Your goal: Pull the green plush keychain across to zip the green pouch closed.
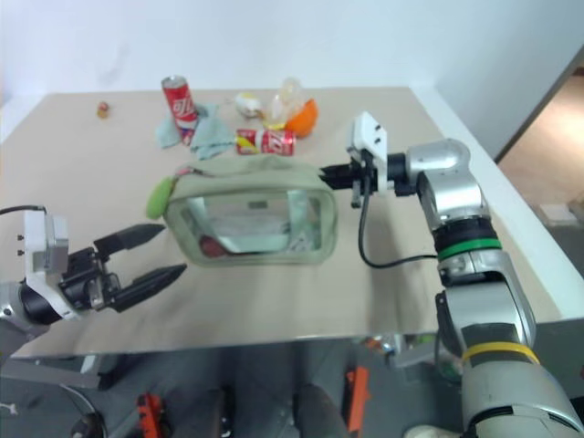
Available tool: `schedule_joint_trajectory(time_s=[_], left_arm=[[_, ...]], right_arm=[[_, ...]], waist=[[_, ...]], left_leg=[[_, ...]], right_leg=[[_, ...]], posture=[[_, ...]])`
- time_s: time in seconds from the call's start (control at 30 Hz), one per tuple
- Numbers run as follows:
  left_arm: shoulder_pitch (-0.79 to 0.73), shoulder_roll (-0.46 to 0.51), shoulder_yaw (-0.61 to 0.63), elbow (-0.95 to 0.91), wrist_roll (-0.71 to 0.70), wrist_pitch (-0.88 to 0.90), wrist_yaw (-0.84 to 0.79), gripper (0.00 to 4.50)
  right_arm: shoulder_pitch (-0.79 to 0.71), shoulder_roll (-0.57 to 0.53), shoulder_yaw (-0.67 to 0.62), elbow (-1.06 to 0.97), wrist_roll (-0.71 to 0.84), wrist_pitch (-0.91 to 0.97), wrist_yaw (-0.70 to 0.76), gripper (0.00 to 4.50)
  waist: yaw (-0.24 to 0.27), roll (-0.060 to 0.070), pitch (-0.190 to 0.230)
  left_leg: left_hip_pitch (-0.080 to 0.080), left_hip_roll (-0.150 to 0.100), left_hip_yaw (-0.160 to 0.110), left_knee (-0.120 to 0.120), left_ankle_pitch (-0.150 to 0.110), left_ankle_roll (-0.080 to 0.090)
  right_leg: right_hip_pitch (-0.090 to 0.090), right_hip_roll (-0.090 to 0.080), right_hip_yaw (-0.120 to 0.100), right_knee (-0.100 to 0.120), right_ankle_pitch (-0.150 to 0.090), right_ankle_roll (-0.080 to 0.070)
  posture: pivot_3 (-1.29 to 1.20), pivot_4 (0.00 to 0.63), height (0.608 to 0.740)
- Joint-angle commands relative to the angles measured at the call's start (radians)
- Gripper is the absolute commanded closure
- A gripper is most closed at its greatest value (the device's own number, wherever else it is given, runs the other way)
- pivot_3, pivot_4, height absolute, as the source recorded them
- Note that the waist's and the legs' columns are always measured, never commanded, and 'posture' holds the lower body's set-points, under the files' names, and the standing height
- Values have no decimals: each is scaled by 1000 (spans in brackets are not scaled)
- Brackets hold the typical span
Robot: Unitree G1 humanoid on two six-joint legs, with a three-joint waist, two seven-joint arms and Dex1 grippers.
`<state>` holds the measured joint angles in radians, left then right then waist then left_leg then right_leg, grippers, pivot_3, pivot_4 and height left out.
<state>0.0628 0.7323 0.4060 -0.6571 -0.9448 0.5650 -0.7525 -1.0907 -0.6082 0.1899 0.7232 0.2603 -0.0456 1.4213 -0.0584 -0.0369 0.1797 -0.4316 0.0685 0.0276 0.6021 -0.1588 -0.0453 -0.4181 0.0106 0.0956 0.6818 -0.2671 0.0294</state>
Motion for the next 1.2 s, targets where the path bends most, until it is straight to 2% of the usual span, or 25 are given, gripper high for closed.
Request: schedule_joint_trajectory(time_s=[0.03, 0.23, 0.47, 0.67, 0.83, 0.93, 1.17, 1.2], left_arm=[[-25, 1, -6, -19, -2, -18, 8, 0], [-39, 10, -12, -9, -1, -12, 1, 0], [-89, 24, -51, 15, -3, -2, -24, 0], [-141, 31, -89, 46, -1, 4, -49, 0], [-181, 41, -113, 77, -8, 12, -81, 0], [-205, 42, -124, 96, -8, 17, -87, 0], [-242, 40, -140, 107, -4, 31, -93, 0], [-243, 41, -139, 107, -5, 32, -92, 0]], right_arm=[[13, 1, -33, -20, -8, -46, 33, 4443], [64, -13, -67, -119, 36, 117, 33, 4443], [66, -24, -204, -228, 129, 327, -86, 2058], [123, -81, -329, -393, 222, 499, -190, 19], [317, -128, -395, -691, 323, 666, -267, 19], [457, -123, -393, -858, 348, 695, -314, 19], [565, -75, -336, -953, 330, 660, -386, 19], [568, -72, -328, -950, 322, 649, -388, 521]], waist=[[-1, 0, 0], [-1, 0, 0], [-1, 0, 0], [4, 0, 0], [11, 0, 0], [10, 0, 0], [8, 1, 0], [8, 1, 0]], left_leg=[[0, 0, 0, 0, 0, 0], [1, 0, 0, 1, 0, 0], [1, 0, 0, 3, 0, -1], [1, 0, 0, 3, 0, -1], [0, 0, -1, 2, -1, 0], [0, 0, -1, 2, -1, 0], [1, 0, 0, 5, 1, 1], [1, 0, 0, 6, 1, 1]], right_leg=[[0, 0, 0, 0, 0, 0], [0, 0, 0, 1, 0, 0], [1, 0, 0, 1, 1, 3], [1, 0, 0, 1, 0, 3], [1, 0, 0, 1, -1, 3], [1, 0, 0, 1, -3, 7], [2, 1, 2, 1, 1, 8], [3, 1, 2, 1, 1, 9]], posture=[[0, 150, 740], [0, 150, 740], [0, 150, 740], [0, 150, 740], [0, 150, 740], [0, 150, 740], [0, 150, 740], [0, 150, 740]])
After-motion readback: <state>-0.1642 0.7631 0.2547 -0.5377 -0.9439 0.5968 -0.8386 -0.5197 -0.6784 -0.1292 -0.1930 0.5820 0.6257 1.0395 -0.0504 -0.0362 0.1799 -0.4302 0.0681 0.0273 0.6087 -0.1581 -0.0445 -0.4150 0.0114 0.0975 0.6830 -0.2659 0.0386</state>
